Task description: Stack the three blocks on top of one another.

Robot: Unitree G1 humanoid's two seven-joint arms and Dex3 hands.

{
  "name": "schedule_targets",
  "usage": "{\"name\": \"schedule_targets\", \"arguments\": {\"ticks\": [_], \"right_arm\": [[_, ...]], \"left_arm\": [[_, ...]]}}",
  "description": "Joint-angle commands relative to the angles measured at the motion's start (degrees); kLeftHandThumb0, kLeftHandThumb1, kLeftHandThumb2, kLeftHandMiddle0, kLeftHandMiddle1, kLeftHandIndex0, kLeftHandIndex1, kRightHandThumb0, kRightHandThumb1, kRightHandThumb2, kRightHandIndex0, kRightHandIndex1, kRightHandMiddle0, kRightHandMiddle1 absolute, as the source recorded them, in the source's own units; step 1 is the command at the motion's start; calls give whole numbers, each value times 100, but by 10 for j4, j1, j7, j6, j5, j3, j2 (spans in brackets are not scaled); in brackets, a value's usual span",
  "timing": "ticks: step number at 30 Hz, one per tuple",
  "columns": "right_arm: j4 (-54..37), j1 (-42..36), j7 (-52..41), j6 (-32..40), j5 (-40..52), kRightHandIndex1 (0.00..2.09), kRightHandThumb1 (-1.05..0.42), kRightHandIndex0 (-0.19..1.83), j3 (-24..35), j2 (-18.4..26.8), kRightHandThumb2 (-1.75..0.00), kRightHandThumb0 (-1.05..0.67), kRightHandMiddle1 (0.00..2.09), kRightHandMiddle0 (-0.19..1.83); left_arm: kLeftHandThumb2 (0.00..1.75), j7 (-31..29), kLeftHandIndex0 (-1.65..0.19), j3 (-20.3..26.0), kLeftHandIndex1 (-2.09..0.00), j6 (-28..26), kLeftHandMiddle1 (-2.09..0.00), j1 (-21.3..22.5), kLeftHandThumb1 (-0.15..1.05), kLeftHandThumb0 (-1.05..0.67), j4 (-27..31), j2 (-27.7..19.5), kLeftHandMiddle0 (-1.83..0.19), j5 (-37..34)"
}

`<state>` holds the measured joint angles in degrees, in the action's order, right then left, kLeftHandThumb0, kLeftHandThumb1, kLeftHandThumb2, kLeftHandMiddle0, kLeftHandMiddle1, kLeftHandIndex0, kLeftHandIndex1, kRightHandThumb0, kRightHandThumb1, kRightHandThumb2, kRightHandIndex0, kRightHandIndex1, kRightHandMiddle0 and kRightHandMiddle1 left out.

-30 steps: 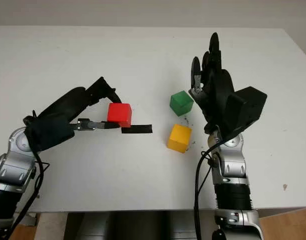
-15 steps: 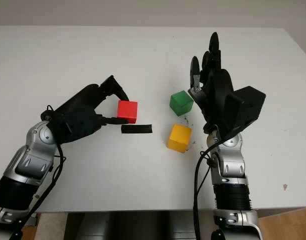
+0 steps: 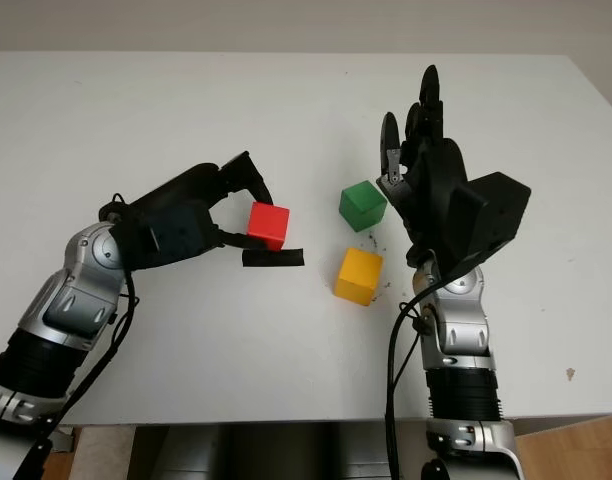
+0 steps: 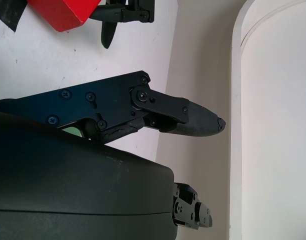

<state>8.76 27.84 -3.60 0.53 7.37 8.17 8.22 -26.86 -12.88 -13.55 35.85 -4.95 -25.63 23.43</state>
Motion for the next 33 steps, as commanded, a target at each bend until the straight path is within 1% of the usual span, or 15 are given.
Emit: {"name": "schedule_targets", "arguments": {"ticks": [1,12,19,33], "right_arm": [[-13,-2,0,-5,0,0,-105,-19,2,0,-62,-54,2,-19],[-14,-5,3,-5,4,1,-105,-19,4,-2,-61,-54,3,-19],[-21,-8,3,2,-1,1,-105,-19,2,3,-61,-55,3,-19],[-30,-12,2,8,-2,2,-105,-19,4,4,-61,-54,3,-19]], "left_arm": [[5,-8,-13,4,-191,-10,-7,11,103,-31,16,2,-25,-7],[5,-39,-16,12,-188,-71,-7,3,102,-33,44,4,-25,-55],[6,-12,-15,-4,-186,-72,-7,-10,103,-31,40,6,-25,-32],[8,21,-9,-20,-190,-47,-5,-25,105,-34,23,17,-20,-13]]}}
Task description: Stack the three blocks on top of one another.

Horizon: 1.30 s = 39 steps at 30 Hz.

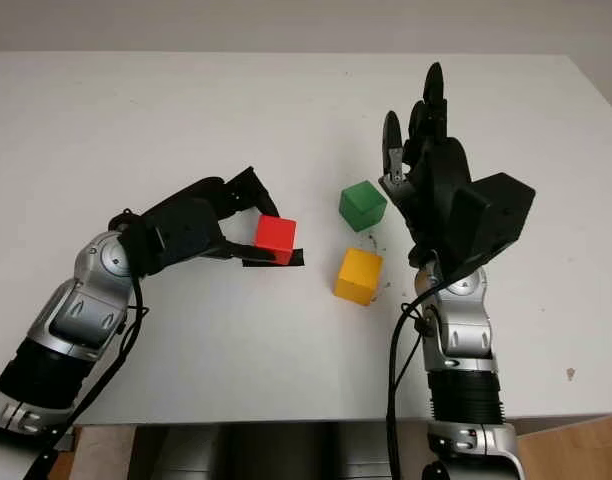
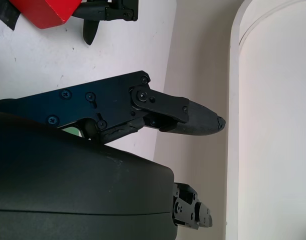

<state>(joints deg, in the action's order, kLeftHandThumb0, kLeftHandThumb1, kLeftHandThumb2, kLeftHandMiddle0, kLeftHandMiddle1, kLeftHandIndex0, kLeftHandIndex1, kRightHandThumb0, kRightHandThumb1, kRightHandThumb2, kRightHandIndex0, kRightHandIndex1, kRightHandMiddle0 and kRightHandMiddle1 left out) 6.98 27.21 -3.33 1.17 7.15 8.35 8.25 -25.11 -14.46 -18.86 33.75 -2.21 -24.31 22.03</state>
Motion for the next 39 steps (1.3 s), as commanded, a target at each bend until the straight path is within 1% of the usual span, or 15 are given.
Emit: {"name": "schedule_targets", "arguments": {"ticks": [1,9,12,16,19,20,21,23,25,28,30,35,38,39], "right_arm": [[-12,-6,-1,1,-1,2,-105,-19,2,4,-61,-54,3,-19],[-16,-6,1,6,-1,2,-105,-19,2,3,-61,-54,4,-19],[-16,-6,1,7,-1,2,-105,-19,2,3,-61,-54,4,-19],[-18,-6,2,11,-4,2,-105,-19,1,4,-61,-55,4,-19],[-18,-6,2,12,-4,3,-105,-19,1,4,-60,-55,4,-18],[-18,-6,1,11,-3,3,-105,-19,2,4,-60,-55,4,-18],[-16,-6,-1,10,-2,3,-105,-19,2,4,-60,-55,4,-18],[-14,-5,-1,9,-3,3,-105,-19,2,5,-60,-55,4,-18],[-15,-5,-2,11,-2,3,-105,-19,2,4,-60,-56,5,-18],[-12,-5,-5,8,-2,2,-105,-19,2,5,-60,-55,4,-19],[-13,-5,-5,9,-2,3,-105,-19,2,4,-60,-55,4,-19],[-14,-5,-6,12,-2,2,-105,-19,2,5,-60,-55,4,-19],[-14,-5,-11,12,0,2,-105,-19,3,7,-61,-54,4,-19],[-14,-5,-12,12,0,1,-105,-19,3,8,-61,-55,3,-19]], "left_arm": [[8,2,-9,-5,-190,4,-5,-4,105,-34,-3,4,-20,1],[9,1,-8,-9,-191,-3,-4,-5,105,-35,-4,7,-20,6],[9,10,-9,-11,-193,3,-5,-7,105,-37,-6,7,-20,15],[11,16,-4,-13,-199,3,-3,-7,104,-44,-5,7,-18,23],[9,17,5,-15,-192,-5,-3,-6,104,-49,-3,7,-16,33],[7,16,12,-16,-180,-7,-2,-6,104,-51,-1,7,-13,35],[7,9,14,-18,-175,-8,-2,-6,104,-52,3,2,-12,39],[7,1,18,-21,-157,-8,-2,-5,105,-56,8,-4,-8,44],[6,-8,19,-23,-143,-8,-2,-4,105,-59,12,-10,-6,50],[6,-21,19,-24,-110,-8,-1,-6,105,-64,23,-20,0,56],[6,-26,19,-22,-94,-5,-3,-9,104,-65,28,-24,1,56],[5,-39,19,-20,-74,-6,-4,-9,103,-67,33,-28,3,50],[5,-55,16,-17,-42,1,-4,-10,102,-70,35,-35,7,38],[6,-61,15,-15,-28,5,-4,-11,102,-75,37,-39,10,33]]}}
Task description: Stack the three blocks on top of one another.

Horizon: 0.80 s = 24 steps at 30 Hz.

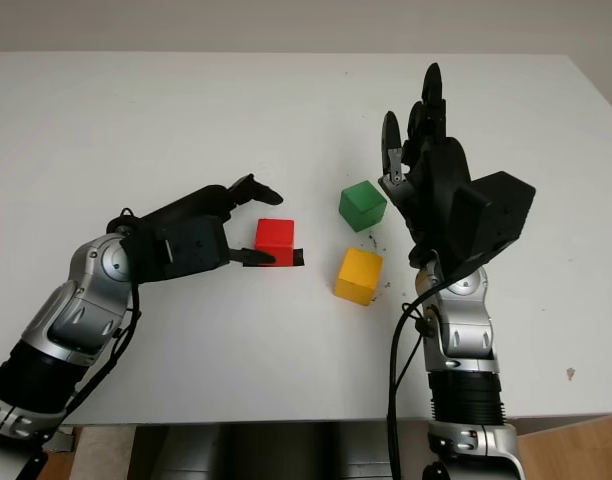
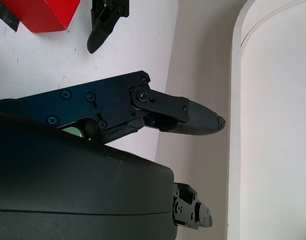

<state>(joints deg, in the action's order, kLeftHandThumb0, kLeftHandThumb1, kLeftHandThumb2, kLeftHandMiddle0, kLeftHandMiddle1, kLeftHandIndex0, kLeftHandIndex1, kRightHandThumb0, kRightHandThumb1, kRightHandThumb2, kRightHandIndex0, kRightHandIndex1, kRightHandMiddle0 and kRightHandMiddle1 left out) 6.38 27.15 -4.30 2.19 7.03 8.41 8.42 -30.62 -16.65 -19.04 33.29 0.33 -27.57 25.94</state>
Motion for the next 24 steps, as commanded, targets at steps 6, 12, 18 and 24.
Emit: {"name": "schedule_targets", "arguments": {"ticks": [6,12,18,24], "right_arm": [[-11,-5,-2,4,-3,2,-105,-18,2,10,-61,-54,4,-18],[-8,4,-5,13,2,3,-105,-18,3,12,-58,-54,4,-18],[17,28,-11,13,-2,1,-105,-19,1,16,-54,-52,3,-19],[76,63,-15,9,-43,5,-105,-12,-6,59,-33,-52,8,-10]], "left_arm": [[12,-20,19,46,-1,28,0,-20,105,-101,37,-21,19,-57],[49,46,13,154,-5,80,-4,-50,105,-86,46,17,17,-165],[59,165,10,228,-6,116,-5,-72,105,-75,32,80,15,-219],[52,229,12,283,-4,201,-4,-98,105,-72,-54,106,15,-266]]}}
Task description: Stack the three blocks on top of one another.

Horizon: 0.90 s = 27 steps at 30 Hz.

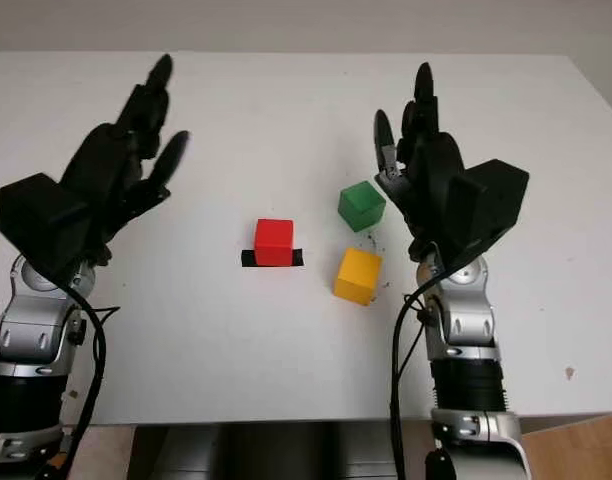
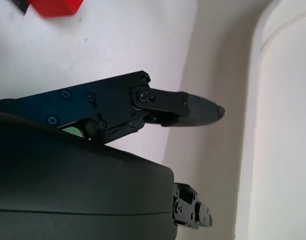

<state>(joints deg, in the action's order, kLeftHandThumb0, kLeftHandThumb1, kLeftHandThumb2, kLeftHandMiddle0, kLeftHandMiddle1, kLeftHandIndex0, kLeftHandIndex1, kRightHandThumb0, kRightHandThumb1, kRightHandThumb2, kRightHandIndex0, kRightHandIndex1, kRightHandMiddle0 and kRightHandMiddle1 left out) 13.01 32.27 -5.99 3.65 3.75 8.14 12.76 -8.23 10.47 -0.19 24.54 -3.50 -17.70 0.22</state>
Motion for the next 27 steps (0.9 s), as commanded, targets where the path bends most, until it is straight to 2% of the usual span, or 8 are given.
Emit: {"name": "schedule_targets", "arguments": {"ticks": [1,6,12,19,21,24,27], "right_arm": [[19,16,0,-12,-20,6,-105,-9,-7,24,-30,-52,8,-8],[82,52,-31,-51,-41,12,-101,3,-11,67,-10,-48,13,1],[94,69,-78,-104,-102,18,-94,16,-40,147,-4,-41,21,12],[64,65,-142,-177,-185,14,-81,17,-82,252,-4,-33,19,22],[46,61,-153,-216,-216,15,-75,28,-93,285,-4,-35,14,35],[22,59,-180,-278,-239,16,-71,37,-105,330,-4,-38,12,45],[-3,53,-203,-329,-265,16,-72,41,-113,371,-5,-37,10,47]], "left_arm": [[52,7,13,16,-4,22,-4,-12,105,-71,-26,10,16,-17],[49,26,13,36,-5,77,-5,-25,105,-67,-66,23,16,-40],[49,35,12,45,-5,112,-6,-35,105,-68,-85,31,15,-60],[50,41,10,38,-6,91,-5,-52,105,-67,-59,28,13,-57],[51,40,11,39,-5,85,-5,-56,105,-66,-50,26,15,-59],[52,44,13,41,-4,69,-5,-61,105,-64,-28,30,16,-63],[55,43,14,42,-4,67,-4,-65,105,-63,-18,33,18,-70]]}}
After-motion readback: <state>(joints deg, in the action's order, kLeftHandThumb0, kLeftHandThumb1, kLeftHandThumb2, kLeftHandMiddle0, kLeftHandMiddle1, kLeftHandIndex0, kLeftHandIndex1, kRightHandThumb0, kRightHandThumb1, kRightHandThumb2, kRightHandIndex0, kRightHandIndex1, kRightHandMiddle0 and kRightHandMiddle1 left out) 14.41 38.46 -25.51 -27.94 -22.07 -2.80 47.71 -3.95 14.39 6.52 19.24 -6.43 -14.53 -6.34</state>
